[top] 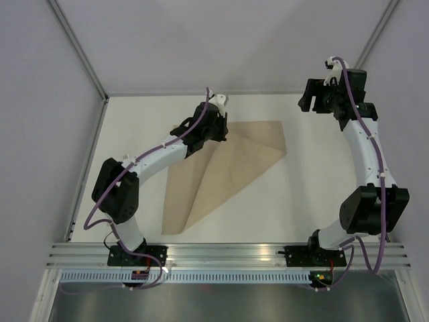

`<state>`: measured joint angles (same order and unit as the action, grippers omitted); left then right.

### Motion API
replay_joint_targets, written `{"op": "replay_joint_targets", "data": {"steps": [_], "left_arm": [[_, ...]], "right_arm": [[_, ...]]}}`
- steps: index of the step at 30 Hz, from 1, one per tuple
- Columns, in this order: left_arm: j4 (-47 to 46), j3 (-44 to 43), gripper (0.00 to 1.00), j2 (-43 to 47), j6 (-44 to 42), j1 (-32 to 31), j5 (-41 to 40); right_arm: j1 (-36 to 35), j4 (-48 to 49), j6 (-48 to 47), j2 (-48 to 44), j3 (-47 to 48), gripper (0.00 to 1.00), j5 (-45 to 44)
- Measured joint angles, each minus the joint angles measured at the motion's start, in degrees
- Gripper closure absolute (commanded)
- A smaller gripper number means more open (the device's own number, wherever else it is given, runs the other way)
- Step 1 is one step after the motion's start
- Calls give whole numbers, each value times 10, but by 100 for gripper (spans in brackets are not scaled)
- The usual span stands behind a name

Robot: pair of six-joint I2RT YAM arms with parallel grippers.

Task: Fold the napkin, place the utensils inside, and roll it up
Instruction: Fold the napkin

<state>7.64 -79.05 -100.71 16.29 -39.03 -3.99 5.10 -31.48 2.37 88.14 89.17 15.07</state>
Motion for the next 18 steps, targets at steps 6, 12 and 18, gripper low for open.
{"op": "replay_joint_targets", "data": {"steps": [6, 12, 18], "left_arm": [[0, 0, 98, 0, -8, 57, 18], [2, -11, 98, -10, -13, 105, 43], [7, -22, 98, -28, -14, 140, 58]], "right_arm": [[0, 6, 0, 32, 12, 18, 6], [0, 9, 0, 59, 21, 18, 16], [0, 11, 0, 78, 26, 19, 21]]}}
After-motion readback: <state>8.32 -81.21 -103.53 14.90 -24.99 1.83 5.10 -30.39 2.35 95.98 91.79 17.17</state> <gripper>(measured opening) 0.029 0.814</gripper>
